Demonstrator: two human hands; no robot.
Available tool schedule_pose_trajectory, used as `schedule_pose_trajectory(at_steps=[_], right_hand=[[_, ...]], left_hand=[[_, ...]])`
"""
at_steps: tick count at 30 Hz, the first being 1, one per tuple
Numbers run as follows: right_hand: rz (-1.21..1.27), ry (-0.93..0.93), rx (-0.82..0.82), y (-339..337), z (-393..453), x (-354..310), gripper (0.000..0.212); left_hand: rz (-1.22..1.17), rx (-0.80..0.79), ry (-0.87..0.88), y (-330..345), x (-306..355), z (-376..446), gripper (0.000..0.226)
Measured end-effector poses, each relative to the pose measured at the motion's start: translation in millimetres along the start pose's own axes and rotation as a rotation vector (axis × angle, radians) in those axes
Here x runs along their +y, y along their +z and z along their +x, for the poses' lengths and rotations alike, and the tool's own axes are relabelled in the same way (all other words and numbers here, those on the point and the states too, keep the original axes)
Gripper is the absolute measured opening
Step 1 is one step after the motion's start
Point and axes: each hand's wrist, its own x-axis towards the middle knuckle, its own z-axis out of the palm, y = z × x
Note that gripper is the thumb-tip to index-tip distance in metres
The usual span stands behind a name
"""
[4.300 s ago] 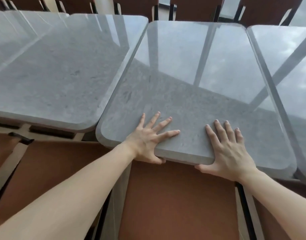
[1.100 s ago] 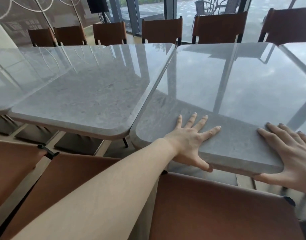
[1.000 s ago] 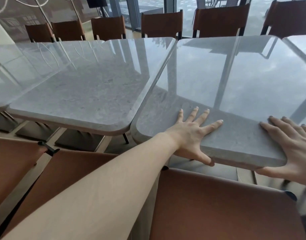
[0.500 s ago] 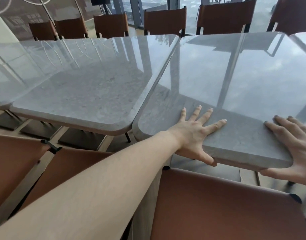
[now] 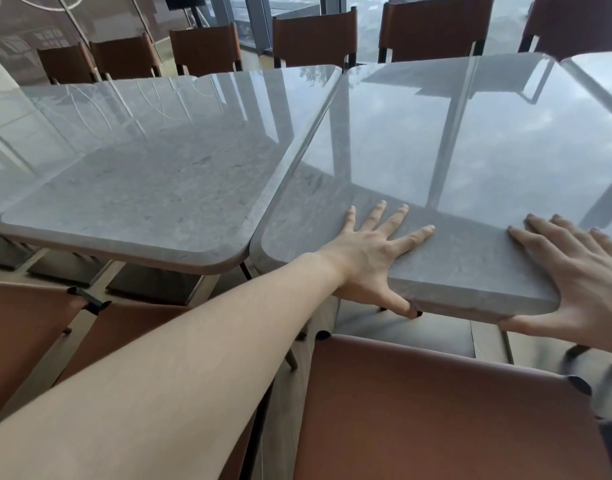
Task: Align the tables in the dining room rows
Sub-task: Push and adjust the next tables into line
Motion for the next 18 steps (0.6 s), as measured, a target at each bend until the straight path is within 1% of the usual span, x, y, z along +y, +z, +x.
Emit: schedule_pose_trajectory(at_steps=[11, 16, 18], right_hand=[[0.004, 0.004, -0.007, -2.2, -0.6, -1.7, 0.133], [-0.008, 0.005, -0.100, -19.7, -8.1, -12.3, 0.139], [-0.014, -0.002, -0.108, -23.5, -9.0, -15.2, 0.141]], left_hand=[[0.000, 0.007, -0.002, 4.3, -0.8, 1.9, 0.121], [-0.014, 0.020, -0.002, 4.2, -1.3, 2.4, 0.121], [-0.021, 0.027, -0.005, 5.1, -1.4, 1.2, 0.120]])
